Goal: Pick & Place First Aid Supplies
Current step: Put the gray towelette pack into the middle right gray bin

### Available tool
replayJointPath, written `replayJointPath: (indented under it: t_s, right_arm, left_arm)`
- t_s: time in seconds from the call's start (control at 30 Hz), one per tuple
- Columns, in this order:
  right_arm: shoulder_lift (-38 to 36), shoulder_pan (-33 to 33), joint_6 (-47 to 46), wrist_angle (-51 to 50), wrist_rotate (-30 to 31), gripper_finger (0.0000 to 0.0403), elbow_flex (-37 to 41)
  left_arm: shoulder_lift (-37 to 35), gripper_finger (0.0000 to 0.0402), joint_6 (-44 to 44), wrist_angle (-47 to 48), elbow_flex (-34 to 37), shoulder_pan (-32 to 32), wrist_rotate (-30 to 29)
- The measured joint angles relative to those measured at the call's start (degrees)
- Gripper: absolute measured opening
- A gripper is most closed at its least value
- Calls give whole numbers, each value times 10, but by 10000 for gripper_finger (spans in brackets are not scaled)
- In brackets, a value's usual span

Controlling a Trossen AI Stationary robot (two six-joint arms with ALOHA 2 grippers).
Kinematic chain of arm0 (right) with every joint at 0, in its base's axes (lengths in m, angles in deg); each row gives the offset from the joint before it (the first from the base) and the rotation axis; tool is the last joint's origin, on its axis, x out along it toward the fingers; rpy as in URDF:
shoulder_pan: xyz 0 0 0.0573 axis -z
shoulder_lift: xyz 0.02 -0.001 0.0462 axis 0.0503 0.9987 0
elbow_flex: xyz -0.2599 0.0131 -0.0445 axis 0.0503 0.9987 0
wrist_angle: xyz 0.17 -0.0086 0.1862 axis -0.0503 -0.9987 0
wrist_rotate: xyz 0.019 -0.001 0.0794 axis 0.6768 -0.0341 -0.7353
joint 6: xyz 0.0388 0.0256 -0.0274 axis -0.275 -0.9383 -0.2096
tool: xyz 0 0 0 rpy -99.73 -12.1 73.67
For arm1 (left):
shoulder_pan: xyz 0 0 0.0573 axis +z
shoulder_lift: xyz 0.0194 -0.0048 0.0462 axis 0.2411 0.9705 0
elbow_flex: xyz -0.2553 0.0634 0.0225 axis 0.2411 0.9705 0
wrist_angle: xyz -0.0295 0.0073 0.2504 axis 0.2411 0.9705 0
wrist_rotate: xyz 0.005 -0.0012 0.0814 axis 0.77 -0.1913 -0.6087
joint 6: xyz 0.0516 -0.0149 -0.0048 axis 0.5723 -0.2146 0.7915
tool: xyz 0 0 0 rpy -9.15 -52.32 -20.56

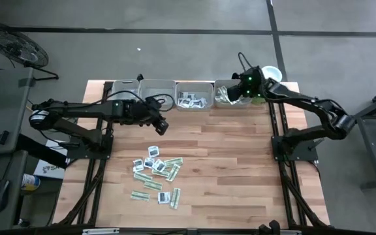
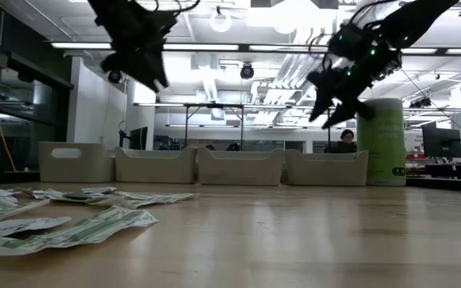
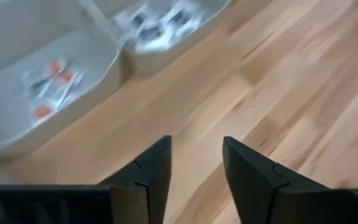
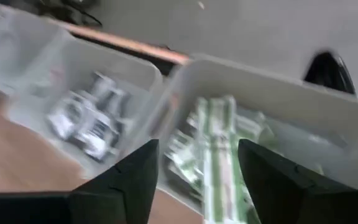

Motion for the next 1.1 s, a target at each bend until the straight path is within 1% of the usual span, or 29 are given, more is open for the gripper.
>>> replayJointPath:
  t_s: [0.13,0.2,0.37,0.47,0.6,0.7,0.83,1.0,1.1]
  right_arm:
    - [-36,0,15,14,-26,221,0]
    - [-53,0,24,17,-47,222,0]
    - [-97,0,60,20,-106,222,0]
    - [-122,0,83,20,-149,223,0]
    - [-150,-1,104,23,-187,223,0]
    - [-170,-2,113,25,-202,222,0]
    - [-187,-2,118,25,-215,223,0]
    - [-194,-2,118,25,-219,222,0]
    - [-194,-2,118,25,-221,222,0]
  left_arm:
    - [2,143,-33,72,0,0,0]
    - [2,143,-40,86,8,0,2]
    - [2,143,-25,77,50,0,42]
    - [10,143,-6,48,81,0,69]
    - [28,143,21,12,108,0,111]
    - [51,143,23,0,124,0,138]
    - [95,143,25,-6,127,0,176]
    - [147,143,46,-16,127,0,221]
    - [169,143,63,-15,127,0,237]
